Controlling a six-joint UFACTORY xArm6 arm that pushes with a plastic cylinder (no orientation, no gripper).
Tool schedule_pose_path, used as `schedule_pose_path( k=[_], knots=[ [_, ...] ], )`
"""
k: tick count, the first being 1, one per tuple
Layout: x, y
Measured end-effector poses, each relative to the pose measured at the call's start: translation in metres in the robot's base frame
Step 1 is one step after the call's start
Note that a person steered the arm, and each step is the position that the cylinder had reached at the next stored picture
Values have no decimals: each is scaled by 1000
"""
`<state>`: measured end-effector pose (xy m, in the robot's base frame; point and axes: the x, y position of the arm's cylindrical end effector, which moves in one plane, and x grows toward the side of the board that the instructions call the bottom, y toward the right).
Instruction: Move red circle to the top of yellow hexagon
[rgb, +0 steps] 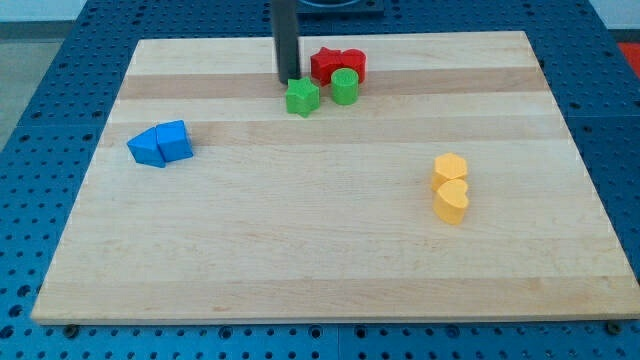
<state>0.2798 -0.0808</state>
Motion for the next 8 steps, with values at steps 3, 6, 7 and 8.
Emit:
schedule_pose_path(
  k=[3, 6, 7, 8],
  knots=[
    [-25, 49],
    [-16, 128],
    [-15, 153],
    [-15, 179]
  ],
)
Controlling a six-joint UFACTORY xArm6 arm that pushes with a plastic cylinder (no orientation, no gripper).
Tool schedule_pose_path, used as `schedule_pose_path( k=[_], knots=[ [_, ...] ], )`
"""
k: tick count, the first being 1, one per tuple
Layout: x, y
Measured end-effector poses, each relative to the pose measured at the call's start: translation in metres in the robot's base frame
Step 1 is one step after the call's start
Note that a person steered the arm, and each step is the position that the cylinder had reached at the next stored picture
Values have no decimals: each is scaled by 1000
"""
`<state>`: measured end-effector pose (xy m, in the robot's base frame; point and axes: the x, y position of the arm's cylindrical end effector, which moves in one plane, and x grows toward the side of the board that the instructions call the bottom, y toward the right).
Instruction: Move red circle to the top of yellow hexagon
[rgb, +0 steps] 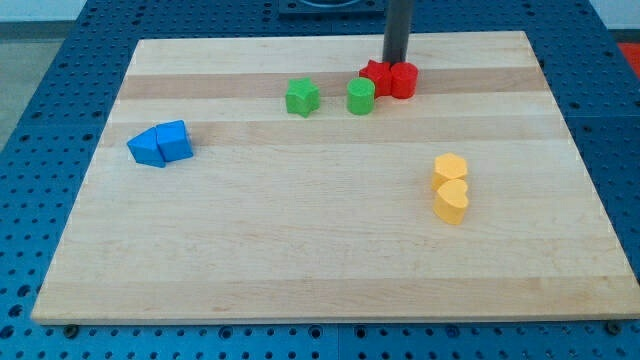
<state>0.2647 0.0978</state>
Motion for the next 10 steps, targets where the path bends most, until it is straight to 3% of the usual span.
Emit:
schedule_pose_path(
  k=[10],
  knots=[
    [57, -14]
  ],
)
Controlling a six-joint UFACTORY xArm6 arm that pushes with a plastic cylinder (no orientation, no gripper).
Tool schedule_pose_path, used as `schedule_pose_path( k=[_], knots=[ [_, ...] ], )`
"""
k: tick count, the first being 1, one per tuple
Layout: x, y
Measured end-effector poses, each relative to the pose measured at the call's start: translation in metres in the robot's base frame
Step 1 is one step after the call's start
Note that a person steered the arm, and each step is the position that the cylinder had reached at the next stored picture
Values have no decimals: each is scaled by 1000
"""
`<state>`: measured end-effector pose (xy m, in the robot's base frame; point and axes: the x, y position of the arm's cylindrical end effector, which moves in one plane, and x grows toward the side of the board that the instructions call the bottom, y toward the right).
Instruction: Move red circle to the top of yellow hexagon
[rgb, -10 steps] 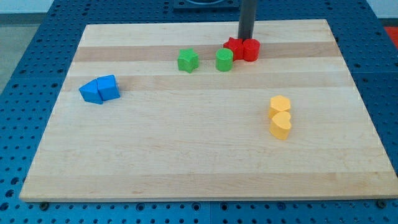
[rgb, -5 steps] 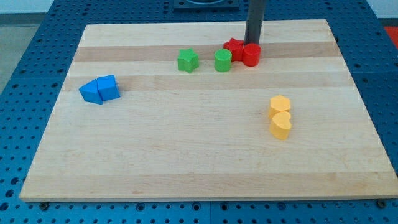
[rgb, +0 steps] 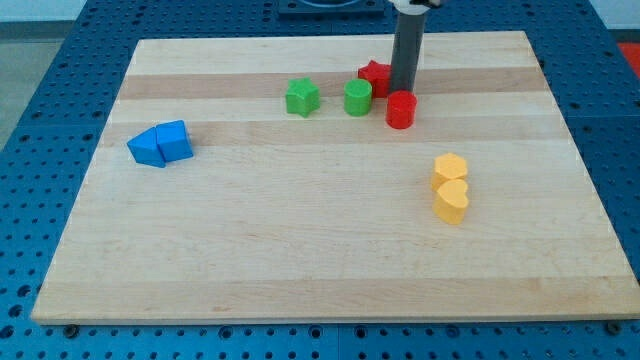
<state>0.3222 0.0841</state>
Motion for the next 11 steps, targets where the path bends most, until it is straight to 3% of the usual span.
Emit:
schedule_pose_path(
  k=[11],
  knots=[
    [84, -5]
  ],
)
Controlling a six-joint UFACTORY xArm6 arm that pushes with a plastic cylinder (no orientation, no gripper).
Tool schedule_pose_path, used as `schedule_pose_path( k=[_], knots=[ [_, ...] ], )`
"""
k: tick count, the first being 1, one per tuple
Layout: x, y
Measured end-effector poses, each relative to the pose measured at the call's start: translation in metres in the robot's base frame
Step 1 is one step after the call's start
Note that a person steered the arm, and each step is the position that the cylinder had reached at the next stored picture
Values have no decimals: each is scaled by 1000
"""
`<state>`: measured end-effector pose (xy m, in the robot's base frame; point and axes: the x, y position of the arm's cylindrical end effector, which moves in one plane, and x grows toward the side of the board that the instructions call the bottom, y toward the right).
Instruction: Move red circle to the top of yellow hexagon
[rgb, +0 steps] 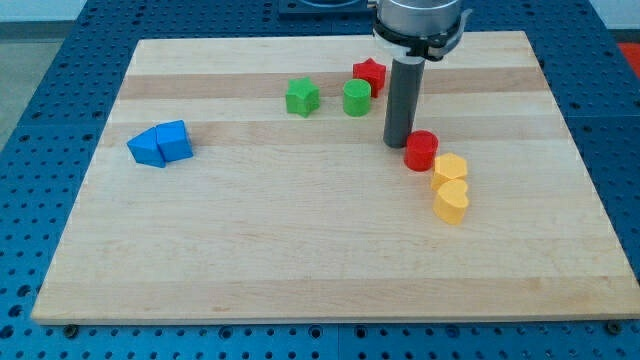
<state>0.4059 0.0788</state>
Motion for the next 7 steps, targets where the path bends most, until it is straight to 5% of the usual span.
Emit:
schedule_pose_path(
  k=[7],
  knots=[
    [26, -1]
  ],
)
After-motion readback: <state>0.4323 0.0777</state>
